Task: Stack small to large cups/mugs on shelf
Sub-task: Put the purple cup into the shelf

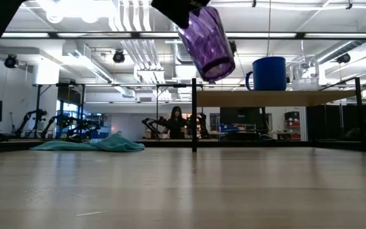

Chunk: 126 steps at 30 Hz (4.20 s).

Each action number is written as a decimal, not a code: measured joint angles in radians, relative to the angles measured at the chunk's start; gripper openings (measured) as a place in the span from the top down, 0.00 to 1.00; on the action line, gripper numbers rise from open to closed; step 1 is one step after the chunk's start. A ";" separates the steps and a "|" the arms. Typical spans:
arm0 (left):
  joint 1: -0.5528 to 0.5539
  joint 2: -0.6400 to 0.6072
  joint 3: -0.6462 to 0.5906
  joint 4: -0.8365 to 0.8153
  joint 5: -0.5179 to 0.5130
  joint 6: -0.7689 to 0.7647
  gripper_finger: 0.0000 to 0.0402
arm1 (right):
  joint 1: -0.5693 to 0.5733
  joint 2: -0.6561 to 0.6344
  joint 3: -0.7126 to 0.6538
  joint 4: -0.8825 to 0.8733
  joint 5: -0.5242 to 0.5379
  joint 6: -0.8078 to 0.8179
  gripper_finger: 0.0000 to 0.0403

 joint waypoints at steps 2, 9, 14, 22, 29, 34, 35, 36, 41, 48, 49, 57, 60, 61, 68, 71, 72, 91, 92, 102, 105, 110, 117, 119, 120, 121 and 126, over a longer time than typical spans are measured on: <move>-0.003 0.001 -0.014 0.001 0.000 0.000 1.00 | 0.000 0.014 0.000 -0.020 0.000 0.002 0.74; -0.009 0.000 -0.065 0.000 0.002 -0.011 1.00 | 0.003 0.058 0.000 -0.051 -0.002 0.067 0.74; -0.009 0.000 -0.123 0.001 0.004 -0.114 1.00 | 0.016 0.070 0.000 -0.178 -0.008 0.146 0.74; -0.009 0.002 -0.252 0.109 0.003 -0.159 1.00 | 0.050 0.053 -0.001 -0.307 -0.008 0.311 0.74; -0.010 0.004 -0.291 0.283 0.000 -0.161 1.00 | 0.070 0.015 -0.001 -0.310 -0.008 0.385 0.74; -0.011 0.032 -0.295 0.264 0.000 -0.195 1.00 | 0.070 -0.015 -0.001 -0.311 -0.002 0.420 0.74; -0.012 0.036 -0.295 0.263 0.000 -0.205 1.00 | 0.070 -0.018 -0.001 -0.309 0.000 0.420 0.74; -0.014 0.043 -0.296 0.257 0.000 -0.211 1.00 | 0.070 -0.022 -0.001 -0.305 0.000 0.420 0.74; -0.031 0.050 -0.296 0.274 0.000 -0.214 1.00 | 0.070 -0.030 -0.001 -0.292 0.000 0.419 0.74; -0.038 0.049 -0.323 0.311 0.014 -0.270 1.00 | 0.070 -0.030 -0.001 -0.292 0.000 0.419 0.74; -0.039 0.049 -0.340 0.323 0.015 -0.285 1.00 | 0.070 -0.030 -0.001 -0.292 0.000 0.419 0.74; -0.051 0.048 -0.413 0.372 0.016 -0.303 1.00 | 0.070 -0.030 -0.001 -0.291 0.000 0.419 0.74; -0.051 0.048 -0.413 0.406 0.016 -0.341 1.00 | 0.070 -0.030 -0.001 -0.288 0.000 0.419 0.74; -0.051 0.047 -0.414 0.411 0.016 -0.341 1.00 | 0.070 -0.030 -0.001 -0.287 0.000 0.419 0.74; -0.054 0.049 -0.451 0.420 0.018 -0.359 1.00 | 0.070 -0.030 -0.001 -0.285 0.000 0.419 0.74; -0.054 0.049 -0.452 0.426 0.018 -0.394 1.00 | 0.070 -0.030 -0.001 -0.284 0.000 0.419 0.74; -0.054 0.049 -0.452 0.426 0.018 -0.395 1.00 | 0.070 -0.030 -0.001 -0.284 0.000 0.419 0.74; -0.055 0.049 -0.452 0.486 0.032 -0.446 0.98 | 0.070 -0.029 -0.001 -0.261 0.000 0.420 0.74; -0.055 0.049 -0.452 0.490 0.032 -0.447 0.97 | 0.070 -0.029 -0.001 -0.261 0.000 0.420 0.74; -0.055 0.049 -0.452 0.547 0.034 -0.447 0.84 | 0.070 -0.029 -0.001 -0.261 0.000 0.420 0.74; -0.055 0.049 -0.450 0.552 0.034 -0.449 0.84 | 0.070 -0.029 -0.001 -0.261 0.000 0.437 0.74; -0.055 0.047 -0.447 0.555 0.034 -0.472 0.84 | 0.070 -0.029 -0.001 -0.262 0.000 0.468 0.74; -0.074 0.046 -0.447 0.549 0.049 -0.475 0.84 | 0.070 -0.029 -0.001 -0.265 0.000 0.494 0.74; -0.080 0.040 -0.447 0.542 0.056 -0.479 0.84 | 0.070 -0.029 -0.001 -0.272 0.000 0.515 0.74; -0.084 0.037 -0.447 0.542 0.057 -0.486 0.84 | 0.070 -0.029 -0.001 -0.275 0.000 0.527 0.74; -0.088 0.034 -0.445 0.542 0.057 -0.501 0.84 | 0.070 -0.029 -0.001 -0.274 -0.001 0.540 0.74; -0.109 0.001 -0.435 0.480 0.061 -0.553 0.84 | 0.071 -0.029 -0.007 -0.274 -0.008 0.578 0.74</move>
